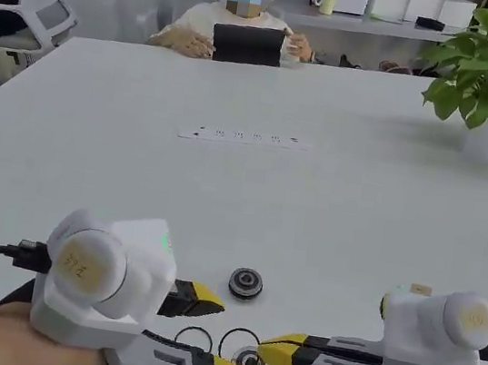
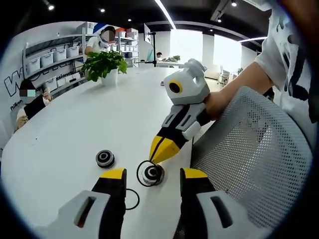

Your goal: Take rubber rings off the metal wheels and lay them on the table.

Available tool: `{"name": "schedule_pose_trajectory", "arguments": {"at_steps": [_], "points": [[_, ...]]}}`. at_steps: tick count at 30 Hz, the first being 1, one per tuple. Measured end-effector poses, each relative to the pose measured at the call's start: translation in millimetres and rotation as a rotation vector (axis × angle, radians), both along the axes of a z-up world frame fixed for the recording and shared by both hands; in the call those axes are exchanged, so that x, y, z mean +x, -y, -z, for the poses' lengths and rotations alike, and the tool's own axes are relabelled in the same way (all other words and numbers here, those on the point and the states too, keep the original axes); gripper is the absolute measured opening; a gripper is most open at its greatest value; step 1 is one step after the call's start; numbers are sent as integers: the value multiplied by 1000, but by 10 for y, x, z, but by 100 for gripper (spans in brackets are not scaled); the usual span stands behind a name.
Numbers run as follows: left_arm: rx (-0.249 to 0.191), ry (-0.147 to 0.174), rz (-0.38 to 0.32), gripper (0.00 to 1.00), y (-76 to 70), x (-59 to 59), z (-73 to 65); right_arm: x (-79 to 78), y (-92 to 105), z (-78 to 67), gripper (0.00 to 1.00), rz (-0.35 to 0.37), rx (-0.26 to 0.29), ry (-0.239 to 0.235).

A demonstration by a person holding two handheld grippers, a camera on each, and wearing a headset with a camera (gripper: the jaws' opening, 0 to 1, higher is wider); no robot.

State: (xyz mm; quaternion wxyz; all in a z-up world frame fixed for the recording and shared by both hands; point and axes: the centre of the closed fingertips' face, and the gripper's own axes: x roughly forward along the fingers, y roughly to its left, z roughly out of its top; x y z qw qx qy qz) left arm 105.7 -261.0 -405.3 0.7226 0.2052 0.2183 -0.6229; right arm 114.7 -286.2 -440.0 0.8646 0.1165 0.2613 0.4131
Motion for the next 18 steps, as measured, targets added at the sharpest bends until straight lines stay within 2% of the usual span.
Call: {"name": "schedule_pose_trajectory", "arguments": {"at_steps": [7, 13, 18], "points": [[-4, 8, -20, 45, -73, 39, -43, 43, -19, -34, 0, -8, 0, 4], [-8, -1, -31, 51, -110, 39, -61, 85, -33, -56, 0, -14, -8, 11], [-7, 3, -39, 54, -144, 51, -66, 144, -60, -78, 0, -20, -5, 12]]}}
